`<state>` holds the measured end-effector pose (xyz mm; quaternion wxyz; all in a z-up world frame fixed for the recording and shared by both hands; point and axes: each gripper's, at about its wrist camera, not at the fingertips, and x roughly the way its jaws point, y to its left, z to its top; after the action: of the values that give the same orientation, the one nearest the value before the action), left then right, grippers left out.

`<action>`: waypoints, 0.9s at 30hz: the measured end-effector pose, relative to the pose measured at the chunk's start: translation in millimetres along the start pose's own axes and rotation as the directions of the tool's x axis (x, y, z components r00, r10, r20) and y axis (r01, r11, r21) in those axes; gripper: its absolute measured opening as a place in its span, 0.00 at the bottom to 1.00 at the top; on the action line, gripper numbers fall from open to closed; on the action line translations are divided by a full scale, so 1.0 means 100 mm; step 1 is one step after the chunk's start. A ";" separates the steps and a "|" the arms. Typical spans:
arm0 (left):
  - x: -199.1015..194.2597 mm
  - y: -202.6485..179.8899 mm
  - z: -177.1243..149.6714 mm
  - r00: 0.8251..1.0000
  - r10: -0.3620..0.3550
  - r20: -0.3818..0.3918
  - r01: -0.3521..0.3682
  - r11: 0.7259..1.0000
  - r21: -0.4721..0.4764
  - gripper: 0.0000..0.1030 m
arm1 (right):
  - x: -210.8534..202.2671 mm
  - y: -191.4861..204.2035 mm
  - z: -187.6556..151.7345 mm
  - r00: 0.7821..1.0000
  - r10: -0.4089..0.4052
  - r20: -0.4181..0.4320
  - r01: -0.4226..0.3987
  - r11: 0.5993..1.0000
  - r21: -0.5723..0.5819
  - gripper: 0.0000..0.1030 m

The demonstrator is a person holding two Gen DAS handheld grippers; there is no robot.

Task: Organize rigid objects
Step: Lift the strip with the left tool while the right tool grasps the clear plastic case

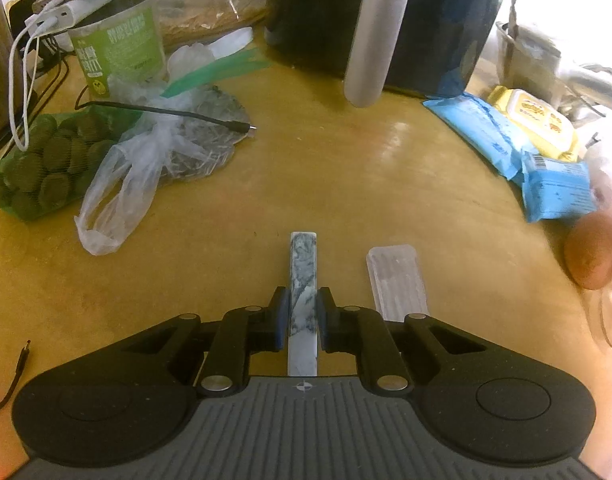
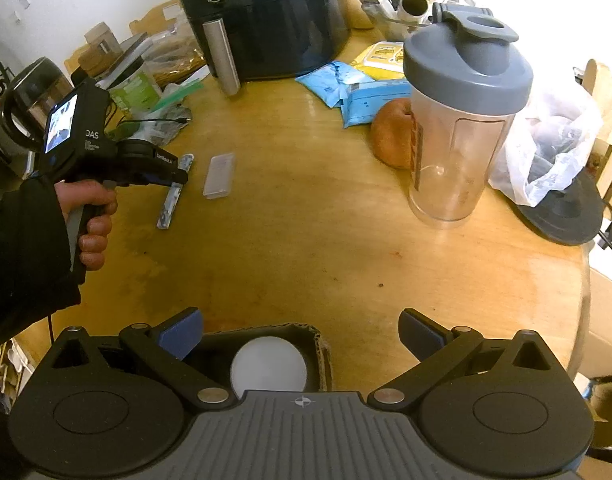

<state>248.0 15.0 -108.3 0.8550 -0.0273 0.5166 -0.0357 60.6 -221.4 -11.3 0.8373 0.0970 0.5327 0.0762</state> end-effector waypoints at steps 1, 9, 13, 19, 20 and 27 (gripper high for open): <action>-0.02 0.00 -0.01 1.000 -0.003 0.003 0.003 1.000 0.001 0.15 | 0.00 0.00 0.00 1.000 0.002 0.000 -0.002 1.000 -0.001 1.00; -0.24 0.00 -0.03 0.999 -0.004 0.034 0.004 1.000 0.021 0.15 | 0.00 0.02 0.01 1.000 0.021 -0.001 -0.021 1.000 -0.019 1.00; -0.38 -0.01 -0.07 0.998 0.000 0.058 -0.002 0.999 0.046 0.15 | 0.01 0.05 0.02 0.999 0.032 -0.002 -0.032 0.999 -0.027 1.00; -0.60 -0.01 -0.17 0.996 -0.003 0.087 -0.004 0.997 0.077 0.15 | 0.03 0.11 0.04 0.999 0.051 -0.008 -0.051 0.997 -0.054 1.00; -0.63 0.00 -0.19 0.996 -0.005 0.090 -0.002 0.997 0.077 0.15 | 0.03 0.13 0.05 0.999 0.054 -0.009 -0.054 0.997 -0.059 1.00; -0.91 0.08 -0.31 0.994 -0.027 0.104 0.021 0.998 0.067 0.15 | 0.05 0.18 0.09 0.997 0.076 -0.015 -0.076 0.995 -0.071 1.00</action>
<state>178.8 30.5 -43.5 0.8810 -0.0072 0.4690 -0.0615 70.5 -203.4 -7.4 0.8334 0.0865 0.5307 0.1277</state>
